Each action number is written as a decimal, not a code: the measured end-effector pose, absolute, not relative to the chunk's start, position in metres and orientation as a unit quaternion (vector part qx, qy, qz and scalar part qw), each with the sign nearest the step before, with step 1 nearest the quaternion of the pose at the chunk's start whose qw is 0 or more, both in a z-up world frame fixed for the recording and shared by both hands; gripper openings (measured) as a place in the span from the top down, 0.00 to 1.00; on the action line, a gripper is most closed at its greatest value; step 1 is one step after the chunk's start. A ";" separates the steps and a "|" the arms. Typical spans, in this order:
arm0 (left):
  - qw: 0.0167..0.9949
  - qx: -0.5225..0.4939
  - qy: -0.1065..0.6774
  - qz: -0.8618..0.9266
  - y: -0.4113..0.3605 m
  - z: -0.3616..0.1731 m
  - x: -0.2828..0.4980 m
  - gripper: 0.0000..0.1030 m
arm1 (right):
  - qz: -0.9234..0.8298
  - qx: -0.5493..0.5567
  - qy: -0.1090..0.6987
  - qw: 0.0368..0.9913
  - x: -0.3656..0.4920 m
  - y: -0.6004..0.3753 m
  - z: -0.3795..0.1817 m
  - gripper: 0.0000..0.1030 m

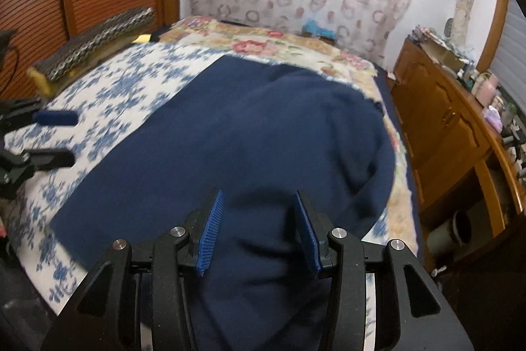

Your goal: Fold small clothes

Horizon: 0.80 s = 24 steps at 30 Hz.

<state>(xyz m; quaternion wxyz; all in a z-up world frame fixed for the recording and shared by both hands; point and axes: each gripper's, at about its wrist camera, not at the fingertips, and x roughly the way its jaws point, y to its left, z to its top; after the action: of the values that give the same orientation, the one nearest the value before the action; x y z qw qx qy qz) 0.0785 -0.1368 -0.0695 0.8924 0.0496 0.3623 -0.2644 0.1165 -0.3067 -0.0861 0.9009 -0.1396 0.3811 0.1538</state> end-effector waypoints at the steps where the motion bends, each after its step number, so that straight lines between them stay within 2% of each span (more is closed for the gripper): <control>1: 0.892 0.050 0.363 -0.265 -0.137 -0.070 0.079 0.43 | 0.153 -0.143 0.381 0.901 0.112 -0.306 -0.088 0.57; 12: 0.882 0.059 0.372 -0.282 -0.152 -0.076 0.073 0.43 | 0.137 -0.171 0.392 0.894 0.093 -0.306 -0.100 0.58; 14: 0.881 0.062 0.373 -0.284 -0.154 -0.077 0.072 0.43 | 0.143 -0.168 0.396 0.892 0.089 -0.311 -0.100 0.76; 15: 0.881 0.063 0.374 -0.284 -0.155 -0.077 0.071 0.43 | 0.144 -0.169 0.397 0.891 0.086 -0.314 -0.099 0.89; 16: 0.880 0.063 0.374 -0.285 -0.156 -0.078 0.071 0.43 | 0.143 -0.168 0.396 0.891 0.084 -0.317 -0.098 0.94; 19: 0.880 0.062 0.375 -0.286 -0.157 -0.078 0.070 0.43 | 0.139 -0.155 0.393 0.896 0.071 -0.332 -0.093 0.99; 24: 0.880 0.062 0.375 -0.286 -0.159 -0.078 0.071 0.43 | 0.107 -0.131 0.392 0.904 0.048 -0.366 -0.084 1.00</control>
<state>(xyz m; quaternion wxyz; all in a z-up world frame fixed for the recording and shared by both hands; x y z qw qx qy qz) 0.0706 -0.1594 -0.0780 0.8795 0.0621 0.3749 -0.2864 0.0482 -0.3655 -0.0835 0.9044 -0.1311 0.3918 0.1065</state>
